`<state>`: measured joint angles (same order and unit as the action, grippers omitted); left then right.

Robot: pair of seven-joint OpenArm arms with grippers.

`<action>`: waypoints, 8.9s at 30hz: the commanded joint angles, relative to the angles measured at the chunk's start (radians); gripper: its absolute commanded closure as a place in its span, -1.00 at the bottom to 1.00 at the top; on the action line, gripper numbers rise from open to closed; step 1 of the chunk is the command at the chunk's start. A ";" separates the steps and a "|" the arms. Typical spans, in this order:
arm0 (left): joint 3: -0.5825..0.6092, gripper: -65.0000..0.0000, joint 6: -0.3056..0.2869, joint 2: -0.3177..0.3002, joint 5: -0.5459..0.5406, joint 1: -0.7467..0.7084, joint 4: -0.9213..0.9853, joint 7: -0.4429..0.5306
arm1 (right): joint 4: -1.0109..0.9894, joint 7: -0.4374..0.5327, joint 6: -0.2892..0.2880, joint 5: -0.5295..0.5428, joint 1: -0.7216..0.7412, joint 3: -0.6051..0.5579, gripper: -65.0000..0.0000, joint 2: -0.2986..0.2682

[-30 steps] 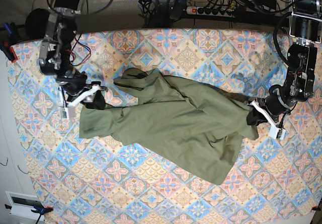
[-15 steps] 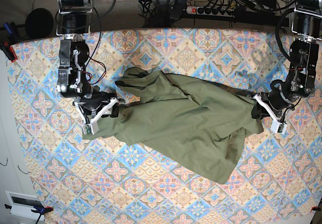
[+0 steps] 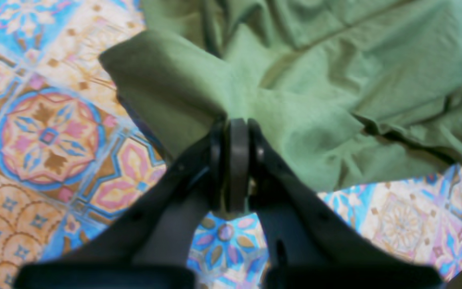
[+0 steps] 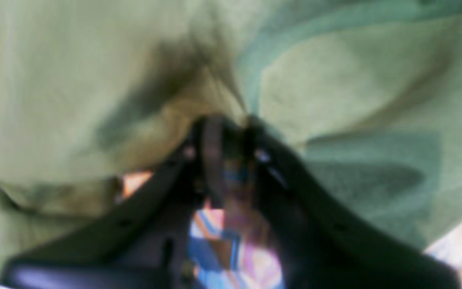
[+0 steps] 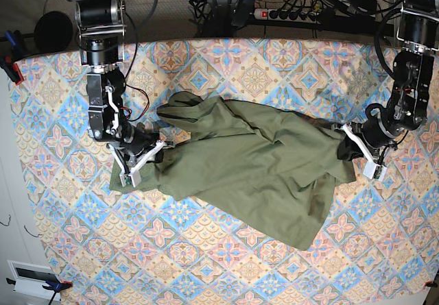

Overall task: Layout the t-shirt on the table in an organized manner, then fold the t-shirt properly
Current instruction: 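Reach the right gripper into the t-shirt middle and grasp fabric, then drag the grasped fabric with the right gripper away from the left gripper, then pull the t-shirt with the right gripper while the left gripper releases, then grasp the t-shirt edge again with the left gripper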

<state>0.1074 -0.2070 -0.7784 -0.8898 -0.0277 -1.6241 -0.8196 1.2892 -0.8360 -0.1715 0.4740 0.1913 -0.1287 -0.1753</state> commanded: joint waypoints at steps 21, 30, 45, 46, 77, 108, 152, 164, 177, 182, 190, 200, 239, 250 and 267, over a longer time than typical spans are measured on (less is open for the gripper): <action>-0.013 1.00 -0.001 -0.020 -0.001 -0.107 -0.023 0.023 | -0.026 0.159 -0.144 0.007 0.296 -0.375 0.98 0.139; -0.013 1.00 -0.001 -0.020 -0.001 -0.123 -0.023 0.018 | 0.031 0.151 -0.248 0.009 0.308 -0.507 0.97 0.260; -0.013 1.00 -0.001 -0.017 -0.001 -0.125 -0.023 0.026 | 0.234 0.074 -0.101 0.009 0.227 -0.429 0.33 0.087; -0.013 1.00 -0.001 -0.017 -0.001 -0.123 -0.023 0.026 | 0.229 0.074 -0.101 0.009 0.215 -0.420 0.33 0.069; -0.013 1.00 -0.001 -0.016 -0.001 -0.133 -0.064 0.023 | -0.032 0.085 -0.105 0.007 0.122 -0.420 0.53 0.046; -0.013 1.00 -0.001 -0.017 -0.002 -0.131 -0.098 0.019 | 0.649 0.004 -0.105 0.240 -0.398 0.231 0.96 -0.188; -0.203 1.00 0.001 0.007 0.088 -0.188 -0.098 0.016 | 0.471 -0.001 -0.099 0.240 -0.559 -0.070 0.00 -0.186; -0.202 1.00 0.001 0.009 0.088 -0.188 -0.098 0.016 | 0.471 -0.001 -0.099 0.248 -0.599 -0.078 0.01 -0.185; -0.202 1.00 0.001 0.027 0.088 -0.188 -0.098 0.016 | 0.471 -0.001 -0.102 0.248 -0.593 -0.090 0.09 -0.122; -0.202 1.00 0.001 0.027 0.088 -0.188 -0.098 0.016 | 0.470 -0.001 -0.102 0.248 -0.536 -0.078 0.38 -0.102; -0.203 1.00 0.001 0.026 0.088 -0.214 -0.098 0.016 | 0.470 -0.001 -0.104 0.249 -0.534 0.060 0.65 -0.094; -0.208 0.77 -0.001 0.024 0.087 -0.246 -0.103 0.016 | 0.470 -0.095 -0.148 0.249 -0.530 0.125 0.95 -0.094; -0.263 0.12 0.001 0.066 0.100 -0.455 -0.233 -0.178 | 0.341 -0.085 -0.155 0.345 -0.186 0.390 0.95 -0.099; -0.266 0.12 0.001 0.101 0.206 -0.450 -0.238 -0.177 | 0.295 -0.092 -0.155 0.343 -0.157 0.608 0.95 -0.099; -0.326 0.12 -0.001 0.115 0.294 -0.206 -0.233 -0.102 | 0.301 -0.095 -0.155 0.342 -0.206 0.607 0.95 -0.094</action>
<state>-0.2104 -0.2073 -0.6453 -0.5919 -0.2428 -1.8446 -0.9394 1.5711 -0.9539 -0.3176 0.7952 -0.0280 0.4740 -0.2516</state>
